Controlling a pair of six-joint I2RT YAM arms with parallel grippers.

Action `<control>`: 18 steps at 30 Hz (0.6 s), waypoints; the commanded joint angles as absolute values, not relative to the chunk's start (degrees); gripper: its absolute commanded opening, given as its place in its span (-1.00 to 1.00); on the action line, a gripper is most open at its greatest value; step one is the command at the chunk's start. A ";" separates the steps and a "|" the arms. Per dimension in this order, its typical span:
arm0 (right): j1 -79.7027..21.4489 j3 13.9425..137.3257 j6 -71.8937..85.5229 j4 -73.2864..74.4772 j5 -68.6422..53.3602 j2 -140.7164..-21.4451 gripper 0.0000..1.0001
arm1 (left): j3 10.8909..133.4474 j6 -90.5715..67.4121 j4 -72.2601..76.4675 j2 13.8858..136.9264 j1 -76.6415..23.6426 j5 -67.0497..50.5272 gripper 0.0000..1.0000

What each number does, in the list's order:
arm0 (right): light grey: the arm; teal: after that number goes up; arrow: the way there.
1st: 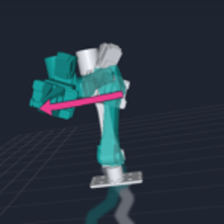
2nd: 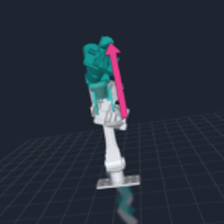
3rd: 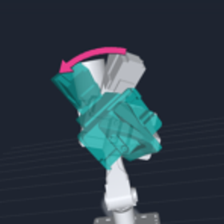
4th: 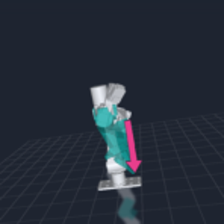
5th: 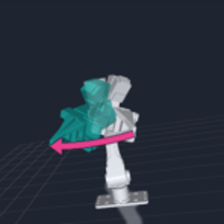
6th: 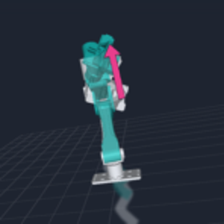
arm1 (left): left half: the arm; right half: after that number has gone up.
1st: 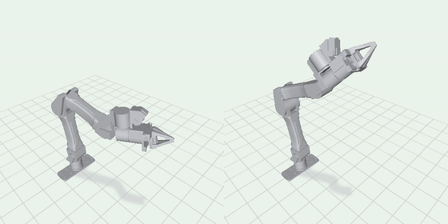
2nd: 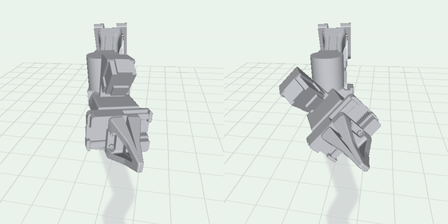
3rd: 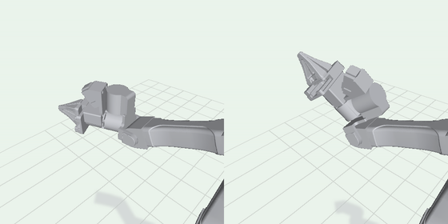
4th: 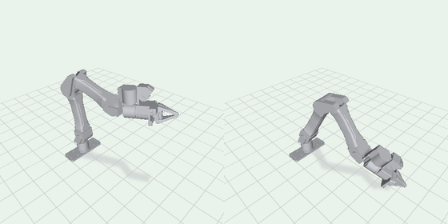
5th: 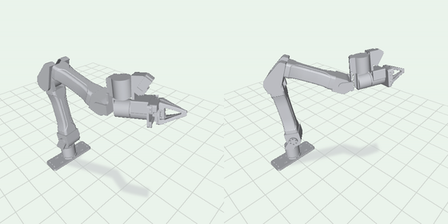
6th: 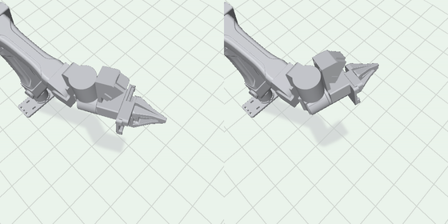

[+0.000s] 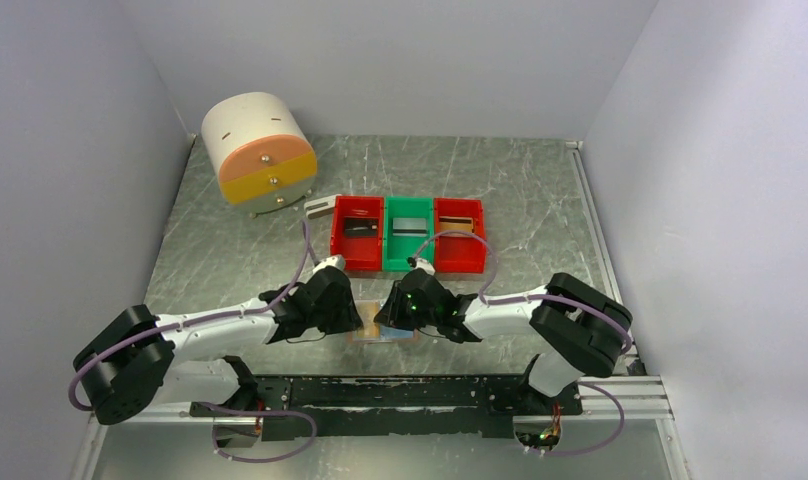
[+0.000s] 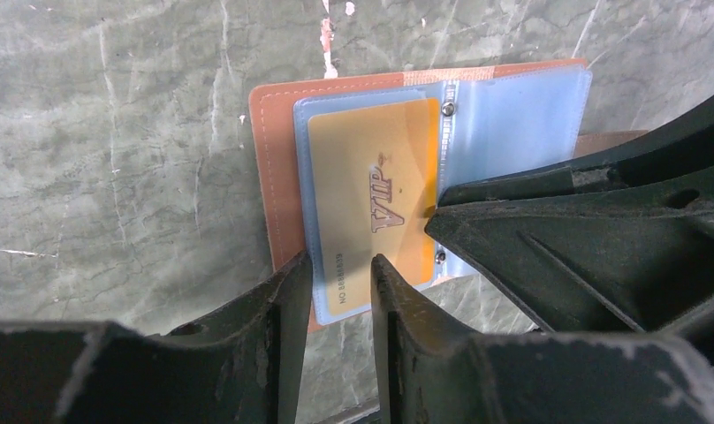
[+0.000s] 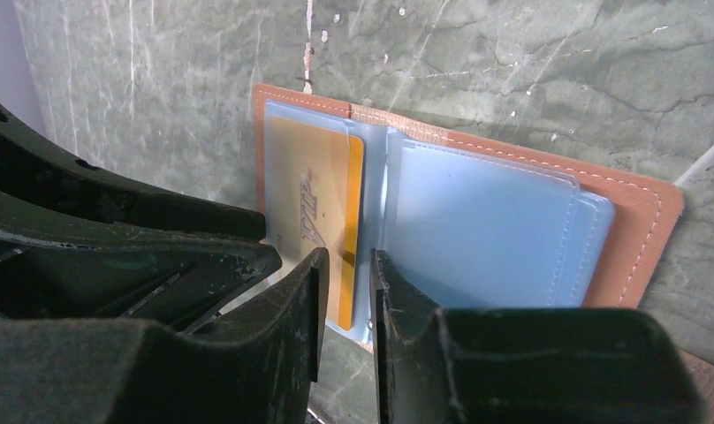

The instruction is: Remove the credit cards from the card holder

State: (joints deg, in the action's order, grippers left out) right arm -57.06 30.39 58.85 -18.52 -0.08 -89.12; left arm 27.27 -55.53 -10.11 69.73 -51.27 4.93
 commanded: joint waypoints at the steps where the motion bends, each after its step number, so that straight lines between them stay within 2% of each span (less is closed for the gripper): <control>1: -56.81 30.10 58.32 -18.13 -0.86 -88.30 -0.45 | 27.86 -54.17 -8.07 69.78 -51.42 2.68 -0.29; 6: -56.78 30.16 57.86 -18.96 -1.52 -87.68 -0.45 | 29.11 -53.84 -10.45 70.70 -51.42 3.77 -0.40; 18: -56.83 30.40 59.51 -18.37 -1.04 -89.69 -0.49 | 28.92 -53.77 -10.28 70.88 -51.39 3.17 -0.49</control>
State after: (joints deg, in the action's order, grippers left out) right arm -57.06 30.35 58.78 -18.98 -1.37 -88.88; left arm 27.38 -54.57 -10.26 70.63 -51.27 4.62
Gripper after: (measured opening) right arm 0.254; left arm 0.264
